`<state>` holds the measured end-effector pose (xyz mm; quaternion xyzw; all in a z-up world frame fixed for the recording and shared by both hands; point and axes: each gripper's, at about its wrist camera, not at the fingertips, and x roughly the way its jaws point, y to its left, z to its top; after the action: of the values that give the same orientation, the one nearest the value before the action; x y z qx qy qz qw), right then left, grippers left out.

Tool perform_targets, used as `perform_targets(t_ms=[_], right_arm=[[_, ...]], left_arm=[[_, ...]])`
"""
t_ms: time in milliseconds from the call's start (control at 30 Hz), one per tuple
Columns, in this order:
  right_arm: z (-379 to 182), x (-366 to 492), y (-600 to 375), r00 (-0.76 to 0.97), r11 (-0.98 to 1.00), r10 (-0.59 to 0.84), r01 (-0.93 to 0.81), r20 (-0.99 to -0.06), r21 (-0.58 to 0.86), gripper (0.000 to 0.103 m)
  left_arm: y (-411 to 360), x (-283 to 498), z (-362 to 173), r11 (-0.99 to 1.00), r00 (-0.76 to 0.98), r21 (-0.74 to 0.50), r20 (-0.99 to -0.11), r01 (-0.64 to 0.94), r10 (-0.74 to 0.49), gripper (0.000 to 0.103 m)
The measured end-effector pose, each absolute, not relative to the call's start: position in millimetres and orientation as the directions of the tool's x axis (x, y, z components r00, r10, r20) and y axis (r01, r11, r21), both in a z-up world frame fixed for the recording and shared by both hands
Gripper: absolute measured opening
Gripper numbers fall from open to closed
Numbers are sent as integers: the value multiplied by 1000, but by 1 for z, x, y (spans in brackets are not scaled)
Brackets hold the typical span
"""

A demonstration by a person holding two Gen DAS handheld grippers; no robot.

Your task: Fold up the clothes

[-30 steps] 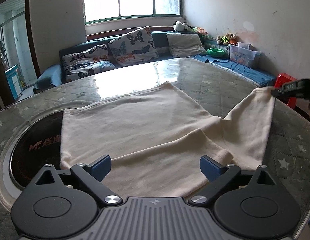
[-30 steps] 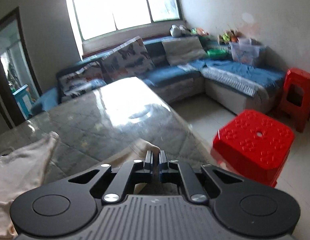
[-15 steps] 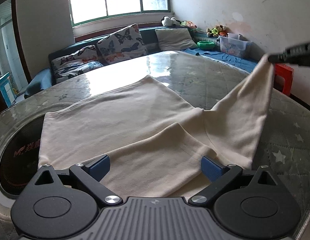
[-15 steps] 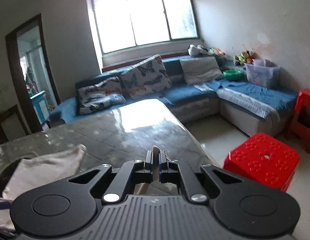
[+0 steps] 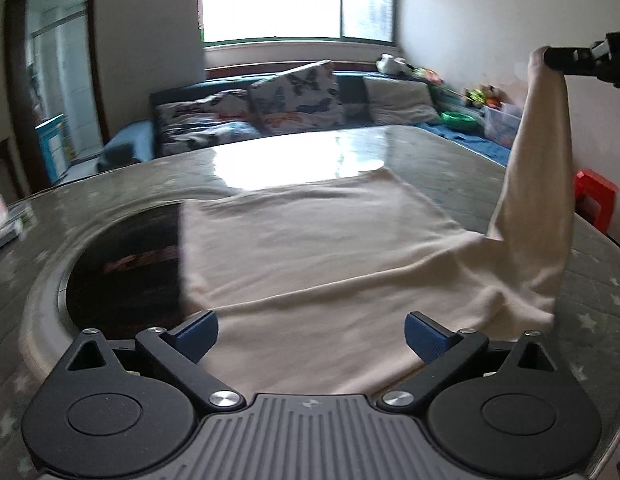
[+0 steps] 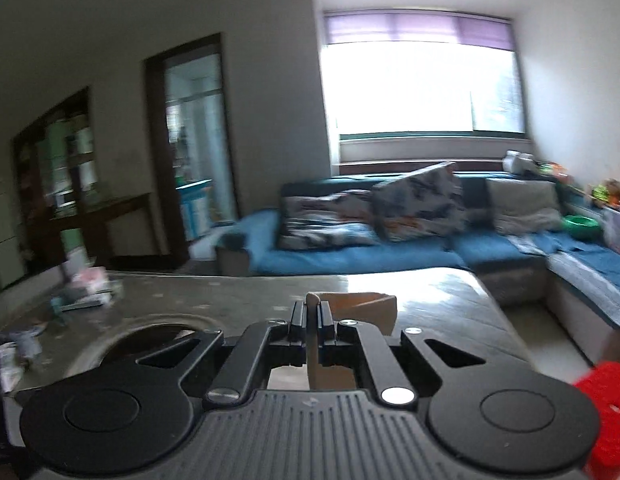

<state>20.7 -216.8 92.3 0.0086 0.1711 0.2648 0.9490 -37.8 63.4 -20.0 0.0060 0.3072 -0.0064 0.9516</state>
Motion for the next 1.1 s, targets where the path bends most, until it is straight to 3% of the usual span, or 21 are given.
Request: perform_targets(t_ms=[300, 633, 900, 967, 1100], right_arm=[[90, 10, -111, 656, 728, 649, -683, -386, 65, 4], [38, -16, -40, 456, 593, 698, -801, -552, 87, 5], [50, -15, -66, 466, 590, 708, -803, -530, 81, 21], [56, -11, -81, 504, 620, 683, -782, -528, 56, 37], [60, 0, -111, 580, 689, 608, -725, -542, -4, 51]], left_arm=[[119, -66, -20, 991, 819, -58, -570, -124, 69, 103], [135, -81, -26, 983, 812, -69, -575, -171, 101, 103], [134, -80, -18, 982, 819, -61, -562, -178, 114, 103], [127, -79, -14, 987, 831, -57, -549, -150, 95, 101], [108, -73, -12, 996, 840, -41, -542, -76, 42, 88]])
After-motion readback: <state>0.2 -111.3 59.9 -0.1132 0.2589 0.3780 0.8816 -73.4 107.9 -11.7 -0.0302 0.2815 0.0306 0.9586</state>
